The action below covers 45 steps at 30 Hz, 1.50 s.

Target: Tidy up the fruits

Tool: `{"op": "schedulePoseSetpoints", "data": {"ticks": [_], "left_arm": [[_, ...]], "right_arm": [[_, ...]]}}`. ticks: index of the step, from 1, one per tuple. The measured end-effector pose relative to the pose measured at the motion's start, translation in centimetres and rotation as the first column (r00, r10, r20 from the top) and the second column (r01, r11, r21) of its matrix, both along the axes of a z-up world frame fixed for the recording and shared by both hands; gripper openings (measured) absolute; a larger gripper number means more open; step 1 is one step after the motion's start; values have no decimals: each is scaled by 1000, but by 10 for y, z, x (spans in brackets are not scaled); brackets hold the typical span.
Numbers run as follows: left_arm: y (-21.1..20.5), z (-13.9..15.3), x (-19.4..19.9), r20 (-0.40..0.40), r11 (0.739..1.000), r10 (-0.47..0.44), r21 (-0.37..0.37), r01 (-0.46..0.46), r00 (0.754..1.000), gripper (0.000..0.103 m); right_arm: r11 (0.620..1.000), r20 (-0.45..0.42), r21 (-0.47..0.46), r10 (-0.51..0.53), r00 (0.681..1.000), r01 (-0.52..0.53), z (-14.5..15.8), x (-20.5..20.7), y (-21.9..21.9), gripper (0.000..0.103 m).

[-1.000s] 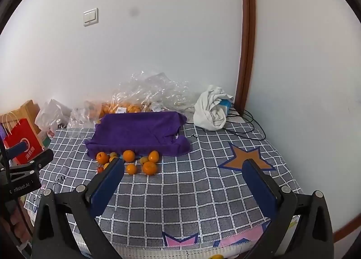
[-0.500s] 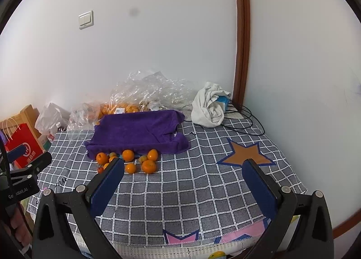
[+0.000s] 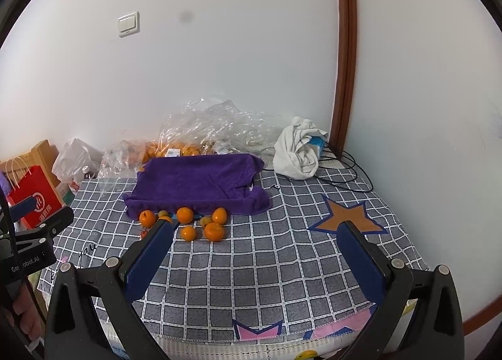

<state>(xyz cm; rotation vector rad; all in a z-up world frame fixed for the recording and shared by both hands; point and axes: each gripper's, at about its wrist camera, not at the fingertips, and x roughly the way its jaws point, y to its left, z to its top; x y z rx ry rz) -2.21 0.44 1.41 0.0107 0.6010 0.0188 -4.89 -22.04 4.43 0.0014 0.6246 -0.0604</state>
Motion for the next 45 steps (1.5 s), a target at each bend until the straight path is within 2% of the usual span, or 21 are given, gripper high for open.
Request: {"op": "schedulePoseSetpoints", "data": {"ticks": [45], "left_arm": [[0,4,-2,9,1000,-1,-11,1,1000,103]], "right_arm": [[999,0,-31,26,1000,-26,-9,-1,6,102]]}}
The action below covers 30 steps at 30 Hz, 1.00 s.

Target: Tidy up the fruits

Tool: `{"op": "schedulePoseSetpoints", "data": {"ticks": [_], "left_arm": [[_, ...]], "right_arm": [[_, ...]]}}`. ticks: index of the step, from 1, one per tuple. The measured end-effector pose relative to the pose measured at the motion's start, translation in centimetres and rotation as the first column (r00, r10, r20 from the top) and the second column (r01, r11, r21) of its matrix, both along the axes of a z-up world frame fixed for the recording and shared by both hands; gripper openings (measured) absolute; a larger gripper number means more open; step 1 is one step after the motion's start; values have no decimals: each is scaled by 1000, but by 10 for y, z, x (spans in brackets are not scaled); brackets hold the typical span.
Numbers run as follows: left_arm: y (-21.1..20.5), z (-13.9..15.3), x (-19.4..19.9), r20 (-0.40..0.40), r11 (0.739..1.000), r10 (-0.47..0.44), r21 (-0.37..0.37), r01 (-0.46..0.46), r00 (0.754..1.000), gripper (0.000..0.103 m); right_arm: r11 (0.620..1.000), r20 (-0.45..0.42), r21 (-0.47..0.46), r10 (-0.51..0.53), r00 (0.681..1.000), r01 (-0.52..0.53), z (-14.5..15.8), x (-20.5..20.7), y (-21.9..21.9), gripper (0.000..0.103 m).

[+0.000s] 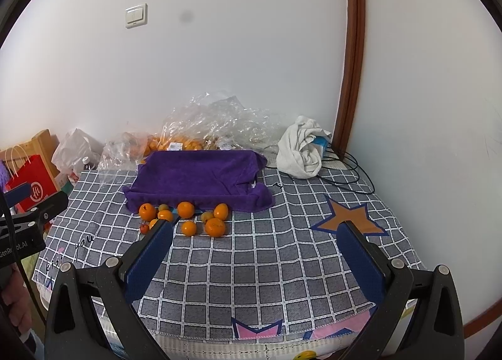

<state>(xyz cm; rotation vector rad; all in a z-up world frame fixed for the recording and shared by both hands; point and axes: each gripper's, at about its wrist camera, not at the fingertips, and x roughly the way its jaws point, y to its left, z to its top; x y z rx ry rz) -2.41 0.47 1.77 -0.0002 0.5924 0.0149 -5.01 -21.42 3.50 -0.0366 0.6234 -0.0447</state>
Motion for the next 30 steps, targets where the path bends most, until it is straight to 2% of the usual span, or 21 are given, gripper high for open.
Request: {"op": "schedulePoseSetpoints", "data": {"ticks": [10,17,21,25,27,28,30], "left_arm": [[-1,-8,9,38,999,-38,-33,39,999,103],[0,-28,37,28,999,-41,-15,42,999,103],[5,-51,55,-1,999,-41,19,41,999,103],[13,-76,74,-46,998,-34,49,37,998,103],[20,-88,82,-62,999,-23,48,26,998,98],[22,-93,85,-69,998,-19,50,22,997,95],[26,-105,96,-102,998,-22,56,27,995,95]], "right_arm": [[1000,4,18,22,1000,-22,-10,11,1,102],[999,9,12,41,999,-41,-23,39,-1,102],[998,-4,33,48,999,-48,-42,60,-7,102],[998,-33,48,48,998,-47,-72,86,-13,102],[997,-58,58,61,996,-58,-88,99,-13,102],[993,-88,89,85,992,-77,-101,110,-12,98],[987,-118,135,108,987,-92,-117,123,-11,89]]}}
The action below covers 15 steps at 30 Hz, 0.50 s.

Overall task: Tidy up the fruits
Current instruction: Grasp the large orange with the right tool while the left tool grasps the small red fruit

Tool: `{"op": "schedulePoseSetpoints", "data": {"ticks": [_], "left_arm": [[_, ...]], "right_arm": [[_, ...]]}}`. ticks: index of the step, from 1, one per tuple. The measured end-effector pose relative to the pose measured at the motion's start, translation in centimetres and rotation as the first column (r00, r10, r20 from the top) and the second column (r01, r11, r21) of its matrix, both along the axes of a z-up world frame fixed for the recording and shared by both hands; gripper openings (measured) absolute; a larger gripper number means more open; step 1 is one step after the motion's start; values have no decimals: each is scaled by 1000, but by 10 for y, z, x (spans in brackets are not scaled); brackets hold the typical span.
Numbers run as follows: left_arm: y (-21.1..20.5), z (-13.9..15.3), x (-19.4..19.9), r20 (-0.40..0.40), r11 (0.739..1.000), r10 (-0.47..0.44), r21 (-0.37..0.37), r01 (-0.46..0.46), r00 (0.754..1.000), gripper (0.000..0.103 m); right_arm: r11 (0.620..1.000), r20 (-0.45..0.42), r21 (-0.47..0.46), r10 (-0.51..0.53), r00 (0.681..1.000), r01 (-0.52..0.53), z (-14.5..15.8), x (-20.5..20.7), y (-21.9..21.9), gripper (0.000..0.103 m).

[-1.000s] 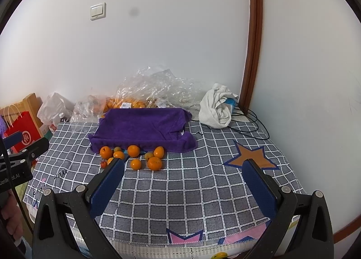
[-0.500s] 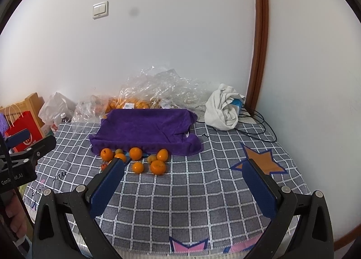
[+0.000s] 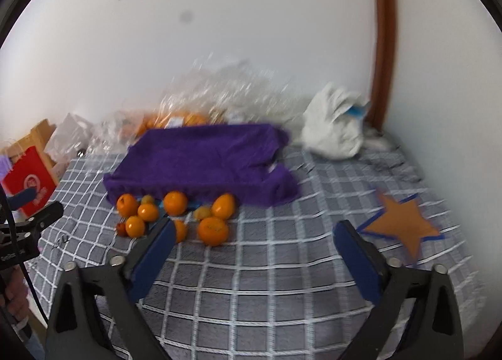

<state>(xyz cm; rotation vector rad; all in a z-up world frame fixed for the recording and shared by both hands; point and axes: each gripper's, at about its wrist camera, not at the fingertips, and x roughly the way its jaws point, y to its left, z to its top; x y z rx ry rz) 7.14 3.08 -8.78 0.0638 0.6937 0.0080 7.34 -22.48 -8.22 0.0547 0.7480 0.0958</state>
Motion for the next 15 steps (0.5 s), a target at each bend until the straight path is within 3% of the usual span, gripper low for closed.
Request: {"op": "schedulePoseSetpoints", "data": {"ticks": [4,11,15], "left_arm": [[12,-19,11,-41,1000,4,-24,-5,999,89],[28,-51,24,-106,997,0,-76,-9,994,85],[27,-65,32,-137,995,-12,-100,-2,991,82]], "right_arm": [[998,-106,31,60,993,-57,-41,31,17,77],[993,-130,18,119,984,-118,-78,58,42,70],[988,-173,33,152,973,-148,-93,68,49,54]]}}
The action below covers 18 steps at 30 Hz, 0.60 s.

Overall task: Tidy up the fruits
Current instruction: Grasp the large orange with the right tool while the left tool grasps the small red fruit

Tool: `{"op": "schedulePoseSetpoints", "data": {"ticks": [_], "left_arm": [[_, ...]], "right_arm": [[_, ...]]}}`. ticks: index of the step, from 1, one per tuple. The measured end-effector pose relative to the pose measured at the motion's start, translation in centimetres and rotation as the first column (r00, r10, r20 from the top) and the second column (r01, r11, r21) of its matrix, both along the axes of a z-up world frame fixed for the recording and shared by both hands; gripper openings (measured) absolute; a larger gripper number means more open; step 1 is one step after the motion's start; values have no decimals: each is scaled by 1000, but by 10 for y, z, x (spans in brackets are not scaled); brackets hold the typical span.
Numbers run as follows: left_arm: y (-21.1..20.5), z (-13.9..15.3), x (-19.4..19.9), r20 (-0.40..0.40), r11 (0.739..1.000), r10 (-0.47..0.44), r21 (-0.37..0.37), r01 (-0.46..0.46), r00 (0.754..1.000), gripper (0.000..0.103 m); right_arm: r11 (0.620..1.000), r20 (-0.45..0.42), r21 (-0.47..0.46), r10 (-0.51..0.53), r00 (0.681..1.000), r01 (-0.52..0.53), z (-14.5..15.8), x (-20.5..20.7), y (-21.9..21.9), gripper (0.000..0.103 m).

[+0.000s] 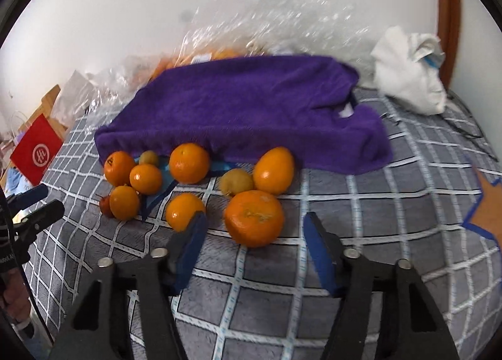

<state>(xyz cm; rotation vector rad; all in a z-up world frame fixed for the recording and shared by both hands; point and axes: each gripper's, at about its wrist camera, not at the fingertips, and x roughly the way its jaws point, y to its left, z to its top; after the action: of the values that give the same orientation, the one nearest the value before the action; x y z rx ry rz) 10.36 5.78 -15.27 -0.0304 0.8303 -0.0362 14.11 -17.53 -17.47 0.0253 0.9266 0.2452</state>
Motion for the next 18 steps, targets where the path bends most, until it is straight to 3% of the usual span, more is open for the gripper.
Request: {"op": "schedulePoseSetpoints", "data": {"ticks": [3,6,11,18], "left_arm": [[-5,-9,9,-27,999,-15,-49,14,1000,78],[-10,-17,18,-47,997,-22,-77,18,999,67],[-20,-33,27,-82,998,-35,-45,32,996,53],[-31,-35,30,-45,996,-78,-36,77,996,38]], "right_arm": [[1000,-8,-13,15,1000,-15,-10,2,4,43],[1000,5,-4,25,1000,-25,-11,0,0,43],[999,16,-27,19,1000,-19,-9,-11,-15,42],[1000,31,19,-4,1000,3,-8,-18,-29,43]]}}
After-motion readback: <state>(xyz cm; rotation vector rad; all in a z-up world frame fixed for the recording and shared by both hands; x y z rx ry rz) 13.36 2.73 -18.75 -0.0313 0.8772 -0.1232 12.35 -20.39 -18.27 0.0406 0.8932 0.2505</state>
